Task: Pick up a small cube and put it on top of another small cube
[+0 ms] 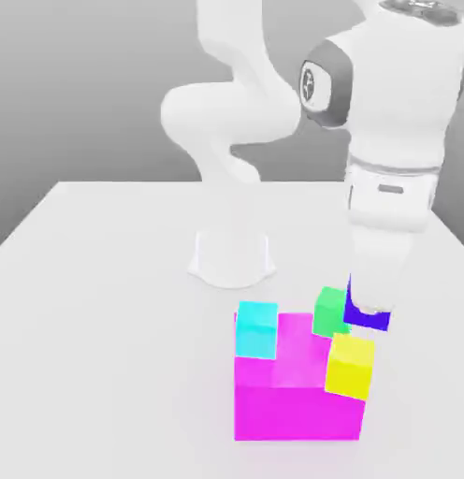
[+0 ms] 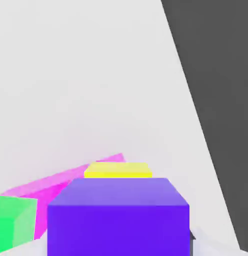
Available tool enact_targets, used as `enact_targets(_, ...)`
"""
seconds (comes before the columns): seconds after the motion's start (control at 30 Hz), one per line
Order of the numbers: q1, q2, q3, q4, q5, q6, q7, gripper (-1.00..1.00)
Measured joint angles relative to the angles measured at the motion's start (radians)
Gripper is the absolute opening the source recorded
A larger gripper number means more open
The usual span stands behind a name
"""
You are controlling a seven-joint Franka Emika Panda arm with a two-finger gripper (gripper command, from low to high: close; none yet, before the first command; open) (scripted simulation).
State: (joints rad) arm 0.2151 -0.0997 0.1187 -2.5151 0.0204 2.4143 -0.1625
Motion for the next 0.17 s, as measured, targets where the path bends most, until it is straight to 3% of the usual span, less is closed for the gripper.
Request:
enact_targets(0.03,-0.001,0.027,-0.001,-0.012,-0.003,0.038,0.001,-1.0)
enact_targets(0.07,-0.002,0.054,-0.002,-0.023,-0.009,0.076,0.004,1.0)
enact_targets(0.17,-0.002,0.054,-0.002,-0.023,-0.009,0.076,0.004,1.0)
